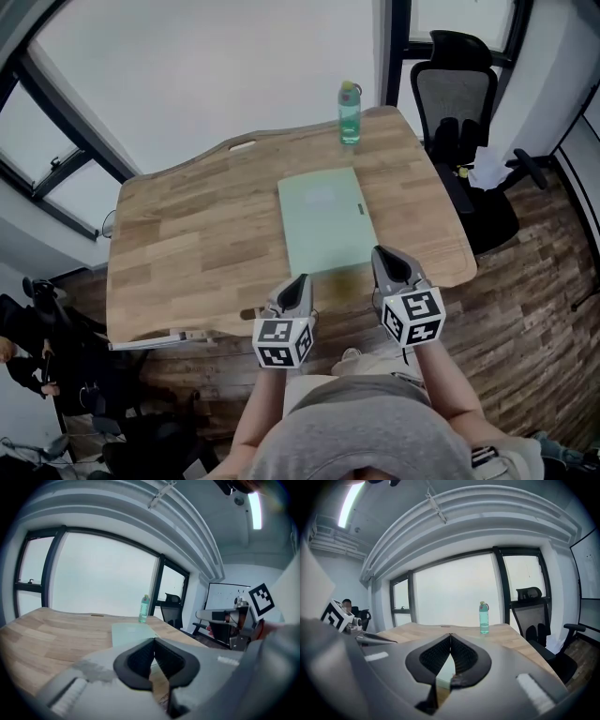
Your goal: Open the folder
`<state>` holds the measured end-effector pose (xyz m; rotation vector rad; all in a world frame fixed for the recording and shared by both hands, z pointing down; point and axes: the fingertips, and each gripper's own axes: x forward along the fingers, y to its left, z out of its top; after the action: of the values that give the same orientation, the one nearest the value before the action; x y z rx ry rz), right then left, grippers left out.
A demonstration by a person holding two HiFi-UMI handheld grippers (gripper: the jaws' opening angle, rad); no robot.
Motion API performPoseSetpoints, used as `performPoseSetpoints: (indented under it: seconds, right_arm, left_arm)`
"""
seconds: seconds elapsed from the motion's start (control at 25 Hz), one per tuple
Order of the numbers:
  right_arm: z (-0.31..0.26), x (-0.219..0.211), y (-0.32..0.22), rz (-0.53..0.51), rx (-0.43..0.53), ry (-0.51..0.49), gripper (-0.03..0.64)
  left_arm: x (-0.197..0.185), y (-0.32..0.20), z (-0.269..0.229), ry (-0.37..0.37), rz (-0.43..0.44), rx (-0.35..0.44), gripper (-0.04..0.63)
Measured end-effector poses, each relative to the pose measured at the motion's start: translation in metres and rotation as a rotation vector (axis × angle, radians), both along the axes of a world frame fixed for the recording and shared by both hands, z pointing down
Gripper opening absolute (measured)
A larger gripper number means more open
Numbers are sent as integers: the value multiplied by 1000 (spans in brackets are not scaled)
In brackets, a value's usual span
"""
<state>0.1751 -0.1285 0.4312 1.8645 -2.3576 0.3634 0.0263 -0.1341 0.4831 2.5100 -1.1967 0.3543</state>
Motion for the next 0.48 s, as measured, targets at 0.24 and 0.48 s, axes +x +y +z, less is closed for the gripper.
performPoseSetpoints:
  seconds: [0.24, 0.48]
  right_arm:
    - [15, 13, -12, -18, -39, 1, 3]
    - [33, 21, -22, -23, -79, 3, 3]
  left_arm:
    - [5, -4, 9, -9, -35, -25, 5]
    - [3, -5, 19, -28, -43, -55, 15]
